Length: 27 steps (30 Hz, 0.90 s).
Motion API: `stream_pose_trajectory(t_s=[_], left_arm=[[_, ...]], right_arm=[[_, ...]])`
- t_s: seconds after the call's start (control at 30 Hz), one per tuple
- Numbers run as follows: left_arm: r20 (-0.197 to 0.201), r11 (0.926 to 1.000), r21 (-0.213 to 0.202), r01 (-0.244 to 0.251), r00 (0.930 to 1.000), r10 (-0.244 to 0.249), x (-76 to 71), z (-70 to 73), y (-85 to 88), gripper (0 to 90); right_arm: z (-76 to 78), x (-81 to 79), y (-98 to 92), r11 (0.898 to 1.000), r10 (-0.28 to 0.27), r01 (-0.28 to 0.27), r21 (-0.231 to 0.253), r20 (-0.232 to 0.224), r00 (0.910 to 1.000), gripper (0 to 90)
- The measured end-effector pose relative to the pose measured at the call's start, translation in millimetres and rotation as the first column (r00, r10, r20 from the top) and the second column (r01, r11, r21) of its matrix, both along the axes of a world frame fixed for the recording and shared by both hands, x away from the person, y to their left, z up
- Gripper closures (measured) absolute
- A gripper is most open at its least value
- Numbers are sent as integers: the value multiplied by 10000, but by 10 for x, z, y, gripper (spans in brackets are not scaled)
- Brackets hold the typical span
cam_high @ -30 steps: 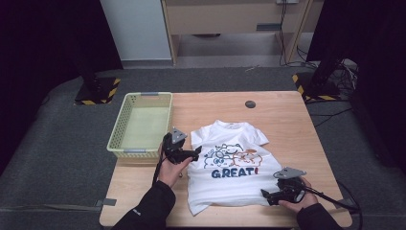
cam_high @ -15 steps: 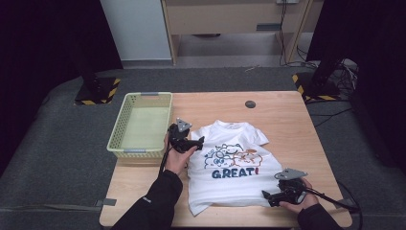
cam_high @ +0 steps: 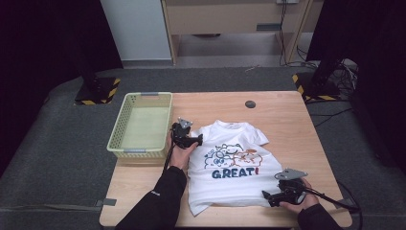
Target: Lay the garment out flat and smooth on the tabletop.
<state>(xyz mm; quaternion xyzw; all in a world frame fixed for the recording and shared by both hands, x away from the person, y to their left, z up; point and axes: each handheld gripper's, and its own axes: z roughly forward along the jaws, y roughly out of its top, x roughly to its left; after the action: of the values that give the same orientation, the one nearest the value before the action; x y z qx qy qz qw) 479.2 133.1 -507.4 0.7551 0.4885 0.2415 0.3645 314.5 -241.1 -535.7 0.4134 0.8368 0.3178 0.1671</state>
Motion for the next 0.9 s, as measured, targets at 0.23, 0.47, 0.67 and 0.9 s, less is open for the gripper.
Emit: stream_pose_trajectory(t_s=[0.23,0.47,0.67,0.9], left_arm=[[-464,9996,232,-135,9988,145,75,-135,22,229],[-550,9994,346,-98,9984,117,113,-208,27,333],[-491,9993,367,0,9988,18,117,-228,12,426],[-423,9999,-5,153,9990,-153,95,-250,-3,588]], right_arm=[[2,-2,-2,10000,27,-27,-27,6,10000,38],[3,-1,-4,10000,59,-59,-38,-6,10000,38],[4,-1,-4,10000,73,-73,-40,-24,10000,39],[4,-2,-5,10000,81,-81,-48,-24,10000,39]])
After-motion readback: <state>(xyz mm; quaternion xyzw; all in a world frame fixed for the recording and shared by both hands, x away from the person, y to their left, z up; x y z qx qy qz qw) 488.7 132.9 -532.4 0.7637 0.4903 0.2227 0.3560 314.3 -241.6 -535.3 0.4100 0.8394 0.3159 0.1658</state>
